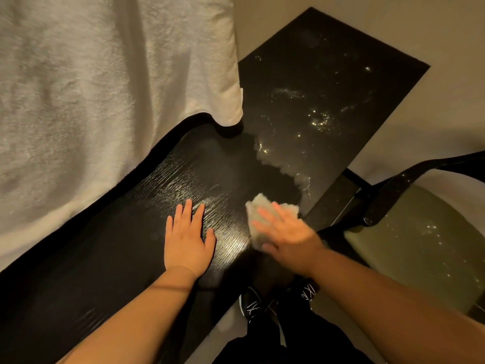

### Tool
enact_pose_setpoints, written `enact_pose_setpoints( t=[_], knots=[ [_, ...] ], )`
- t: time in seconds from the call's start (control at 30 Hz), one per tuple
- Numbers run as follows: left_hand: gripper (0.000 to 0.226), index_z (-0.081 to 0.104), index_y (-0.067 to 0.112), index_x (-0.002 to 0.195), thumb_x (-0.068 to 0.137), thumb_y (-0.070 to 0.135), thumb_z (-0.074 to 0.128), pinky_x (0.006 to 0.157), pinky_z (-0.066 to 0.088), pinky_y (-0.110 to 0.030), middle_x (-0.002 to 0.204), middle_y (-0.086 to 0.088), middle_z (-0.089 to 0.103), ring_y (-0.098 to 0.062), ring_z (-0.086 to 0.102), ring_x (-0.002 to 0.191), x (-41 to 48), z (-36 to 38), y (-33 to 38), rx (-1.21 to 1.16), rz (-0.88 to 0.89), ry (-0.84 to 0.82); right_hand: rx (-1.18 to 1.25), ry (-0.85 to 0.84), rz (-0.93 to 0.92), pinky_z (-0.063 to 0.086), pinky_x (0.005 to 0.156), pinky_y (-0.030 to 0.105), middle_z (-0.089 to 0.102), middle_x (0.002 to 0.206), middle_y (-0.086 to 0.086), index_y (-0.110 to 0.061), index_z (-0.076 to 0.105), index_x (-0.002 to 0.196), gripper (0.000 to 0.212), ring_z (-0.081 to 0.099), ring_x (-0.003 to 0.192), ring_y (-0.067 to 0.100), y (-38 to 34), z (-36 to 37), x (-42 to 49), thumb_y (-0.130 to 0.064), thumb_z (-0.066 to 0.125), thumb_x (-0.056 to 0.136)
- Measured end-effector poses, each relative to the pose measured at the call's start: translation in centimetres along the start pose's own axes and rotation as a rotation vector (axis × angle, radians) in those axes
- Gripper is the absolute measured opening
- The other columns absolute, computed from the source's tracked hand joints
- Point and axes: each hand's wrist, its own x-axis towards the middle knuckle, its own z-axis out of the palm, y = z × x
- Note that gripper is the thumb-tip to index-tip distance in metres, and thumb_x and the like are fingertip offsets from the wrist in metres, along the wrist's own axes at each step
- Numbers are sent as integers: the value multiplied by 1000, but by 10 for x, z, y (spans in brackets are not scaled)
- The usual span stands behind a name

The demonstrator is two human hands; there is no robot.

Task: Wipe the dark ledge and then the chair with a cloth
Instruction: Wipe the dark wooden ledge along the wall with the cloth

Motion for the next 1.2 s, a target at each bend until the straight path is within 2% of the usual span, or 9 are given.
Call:
enact_pose_setpoints(
  t=[0.17, 0.33, 0.43, 0.5, 0.63, 0.87, 0.97, 1.1, 1.2],
  knots=[
    [71, 38, 24, 161, 96, 51, 36, 130, 16, -52, 173, -8, 24, -31, 18, 160, -1, 0, 2, -13, -10, 11, 163, -24, 462, 18, 125, 57, 6, 172, 5, -27, 17, 164, 66, -3, 157, 38, 43, -16, 7, -53, 14, 103],
    [71, 42, 24, 159, 94, 51, 39, 129, 17, -53, 171, -9, 27, -31, 20, 159, 2, 2, 2, -25, -6, 26, 213, 37, 185, 12, 127, 49, 7, 172, -4, -37, 22, 161, 61, 4, 158, 35, -20, 2, -18, -40, 42, 103],
    [72, 41, 24, 160, 94, 52, 37, 129, 16, -53, 172, -8, 26, -31, 19, 160, 1, 3, 2, -26, -14, 20, 102, 3, 17, 19, 126, 52, 18, 170, 2, -27, 38, 157, 55, 11, 157, 34, 7, -7, -19, -34, 46, 103],
    [72, 40, 25, 160, 94, 53, 35, 129, 16, -53, 172, -8, 26, -31, 18, 160, 2, 3, 1, -26, -18, 14, 33, -57, 128, 19, 125, 55, 13, 171, 6, -26, 29, 161, 57, 5, 158, 36, 39, -18, -6, -40, 33, 105],
    [73, 37, 25, 162, 95, 54, 34, 130, 14, -52, 173, -7, 23, -30, 15, 161, 2, 3, 1, -28, -20, 0, 91, -145, 460, -7, 127, 47, -11, 172, 4, -29, 0, 165, 63, -14, 156, 34, 78, -36, 15, -49, 10, 106],
    [74, 35, 27, 161, 93, 56, 35, 130, 10, -54, 174, -5, 18, -28, 9, 162, 5, 1, 8, -58, -90, -28, 97, -184, 217, 1, 127, 48, -11, 172, 6, -28, 4, 165, 63, -19, 155, 33, 27, -22, -2, -50, 19, 107],
    [77, 21, 32, 165, 97, 59, 46, 128, -1, -61, 176, -9, 3, -32, -7, 162, 11, -4, 36, -131, -213, -114, 120, -210, 126, -2, 128, 43, -15, 170, -2, -32, 0, 164, 63, -17, 156, 26, 65, -27, -4, -50, 13, 104],
    [79, 13, 37, 167, 98, 64, 39, 126, -7, -62, 176, -10, -9, -33, -16, 160, 28, -2, 83, -139, -182, -131, 123, -206, 429, 3, 128, 48, -17, 171, 2, -30, -5, 164, 61, -14, 157, 29, 136, -43, 19, -43, 19, 109],
    [79, 5, 41, 166, 98, 67, 34, 124, -10, -66, 175, -8, -13, -35, -19, 160, 40, 9, 118, -101, -189, -143, 151, -205, 471, 11, 125, 59, -15, 171, 4, -28, -4, 164, 62, -17, 156, 33, 137, -43, 27, -43, 20, 109]
  ],
)
